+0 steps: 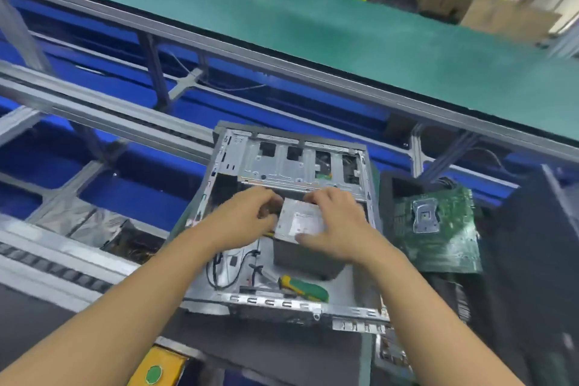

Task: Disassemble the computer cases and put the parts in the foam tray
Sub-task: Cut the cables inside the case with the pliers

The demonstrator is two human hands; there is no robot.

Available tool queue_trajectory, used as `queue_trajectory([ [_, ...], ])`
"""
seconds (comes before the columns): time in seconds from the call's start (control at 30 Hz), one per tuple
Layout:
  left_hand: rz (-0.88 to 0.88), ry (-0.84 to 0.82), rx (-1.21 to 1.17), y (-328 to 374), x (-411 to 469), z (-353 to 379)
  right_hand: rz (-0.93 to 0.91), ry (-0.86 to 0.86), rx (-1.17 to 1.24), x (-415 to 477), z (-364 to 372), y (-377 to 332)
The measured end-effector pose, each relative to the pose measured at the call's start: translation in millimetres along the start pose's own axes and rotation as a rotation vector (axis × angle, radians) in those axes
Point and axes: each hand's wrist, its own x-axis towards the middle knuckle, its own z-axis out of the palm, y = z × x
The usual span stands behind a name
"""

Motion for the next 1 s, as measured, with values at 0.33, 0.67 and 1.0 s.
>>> queue_trajectory([
  [0.33,-0.226,0.078,-0.093,-30,31,12,-0.097,-0.02,-0.261,12,22,26],
  [0.67,0.205,-0.222,0.205,-28,46,11,-0.16,0.177,0.233,-54,-118,35],
  [1.0,0.288,0.055,-0.102,5,53,-33,-0.029,0.695,0.484,-125,-145,70],
])
